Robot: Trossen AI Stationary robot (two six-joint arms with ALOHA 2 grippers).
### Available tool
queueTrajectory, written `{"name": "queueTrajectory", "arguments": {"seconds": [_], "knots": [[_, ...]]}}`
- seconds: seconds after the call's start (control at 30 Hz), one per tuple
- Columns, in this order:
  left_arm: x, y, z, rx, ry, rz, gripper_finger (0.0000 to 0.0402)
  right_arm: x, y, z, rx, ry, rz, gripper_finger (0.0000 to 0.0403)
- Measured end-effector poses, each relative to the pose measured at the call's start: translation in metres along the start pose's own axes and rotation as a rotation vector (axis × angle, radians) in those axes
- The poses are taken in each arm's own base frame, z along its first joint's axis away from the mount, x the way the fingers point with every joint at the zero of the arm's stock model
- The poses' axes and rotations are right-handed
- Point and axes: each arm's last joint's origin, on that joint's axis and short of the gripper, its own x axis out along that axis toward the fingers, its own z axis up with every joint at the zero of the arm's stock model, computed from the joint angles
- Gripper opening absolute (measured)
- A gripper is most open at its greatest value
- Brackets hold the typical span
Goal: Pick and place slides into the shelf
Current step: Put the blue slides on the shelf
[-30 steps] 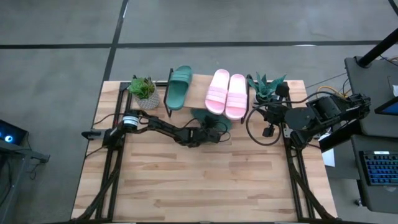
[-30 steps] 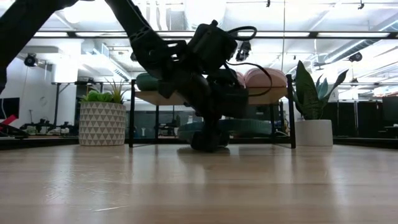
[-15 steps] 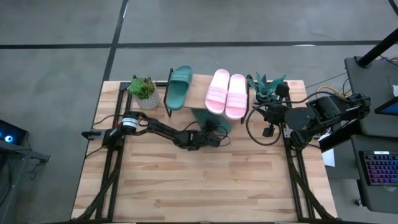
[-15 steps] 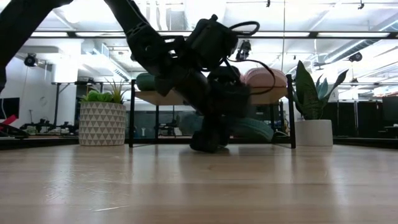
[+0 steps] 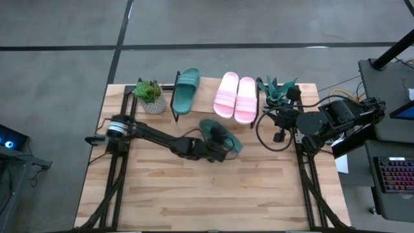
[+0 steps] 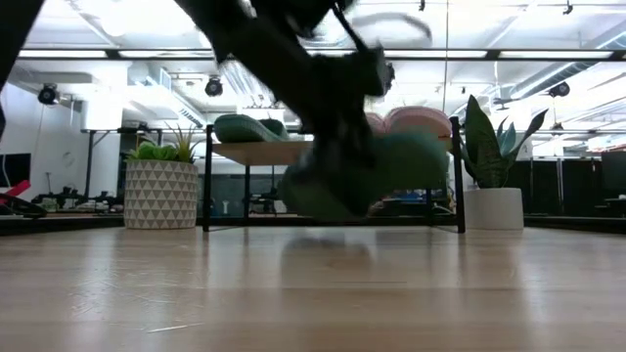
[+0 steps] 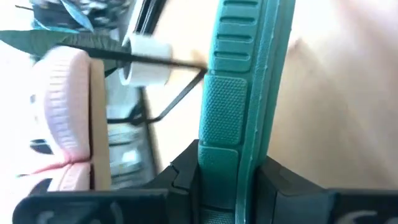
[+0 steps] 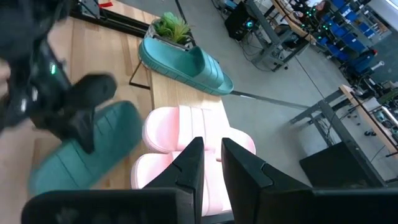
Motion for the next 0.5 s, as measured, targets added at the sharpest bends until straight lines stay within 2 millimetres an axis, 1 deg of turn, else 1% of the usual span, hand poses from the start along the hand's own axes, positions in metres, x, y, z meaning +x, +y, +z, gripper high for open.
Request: {"name": "queueTrajectory", "arguments": {"seconds": [0.1, 0.23, 0.4, 0.5], "knots": [[-0.025, 0.020, 0.001, -0.153, -0.103, -0.116, 0.0063, 0.000, 0.000, 0.000, 0.001, 0.000, 0.000, 0.0047], [-0.058, 0.046, -0.001, -0.313, -0.222, -0.199, 0.0063, 0.000, 0.000, 0.000, -0.001, 0.001, 0.000, 0.0047], [-0.097, 0.071, 0.000, -0.433, -0.321, -0.174, 0.0062, 0.000, 0.000, 0.000, -0.001, 0.002, 0.000, 0.0047], [-0.114, 0.085, -0.001, -0.503, -0.375, -0.146, 0.0060, 0.000, 0.000, 0.000, -0.001, 0.001, 0.000, 0.0047]]}}
